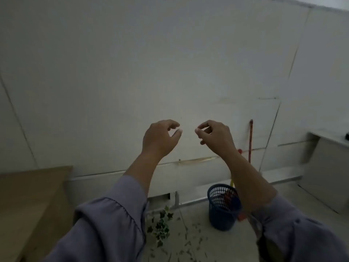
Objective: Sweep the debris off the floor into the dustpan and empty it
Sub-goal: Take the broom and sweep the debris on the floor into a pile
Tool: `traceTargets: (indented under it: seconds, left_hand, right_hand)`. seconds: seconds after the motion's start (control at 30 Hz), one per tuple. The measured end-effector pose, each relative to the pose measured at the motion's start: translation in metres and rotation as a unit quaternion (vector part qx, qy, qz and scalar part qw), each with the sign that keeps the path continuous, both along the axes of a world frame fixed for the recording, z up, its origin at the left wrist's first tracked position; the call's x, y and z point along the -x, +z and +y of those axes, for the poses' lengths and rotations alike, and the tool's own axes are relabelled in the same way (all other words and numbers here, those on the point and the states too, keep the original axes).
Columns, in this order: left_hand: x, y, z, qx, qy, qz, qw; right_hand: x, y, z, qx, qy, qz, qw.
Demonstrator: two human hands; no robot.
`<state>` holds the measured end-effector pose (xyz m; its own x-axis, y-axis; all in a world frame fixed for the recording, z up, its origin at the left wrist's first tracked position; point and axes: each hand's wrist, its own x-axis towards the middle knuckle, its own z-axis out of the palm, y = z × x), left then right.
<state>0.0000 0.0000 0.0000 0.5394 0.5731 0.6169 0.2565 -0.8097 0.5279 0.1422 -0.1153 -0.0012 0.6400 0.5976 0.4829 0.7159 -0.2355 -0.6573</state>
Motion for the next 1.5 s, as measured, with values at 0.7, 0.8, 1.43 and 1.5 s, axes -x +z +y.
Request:
traceTargets:
  seconds: [0.7, 0.8, 1.43, 1.5]
  left_hand:
    - [-0.203, -0.078, -0.062, 0.089, -0.206, 0.14, 0.965]
    - [-0.257, -0.083, -0.082, 0.099, -0.213, 0.141, 0.962]
    - [-0.573, -0.145, -0.152, 0.181, -0.177, 0.182, 0.95]
    - [-0.6, -0.157, -0.147, 0.193, -0.174, 0.189, 0.947]
  right_hand:
    - [-0.168, -0.095, -0.123, 0.072, -0.157, 0.155, 0.973]
    - [-0.222, -0.098, -0.142, 0.076, -0.161, 0.161, 0.971]
    - [-0.515, -0.136, -0.193, 0.219, -0.092, 0.162, 0.958]
    - [-0.541, -0.143, -0.186, 0.221, -0.09, 0.164, 0.957]
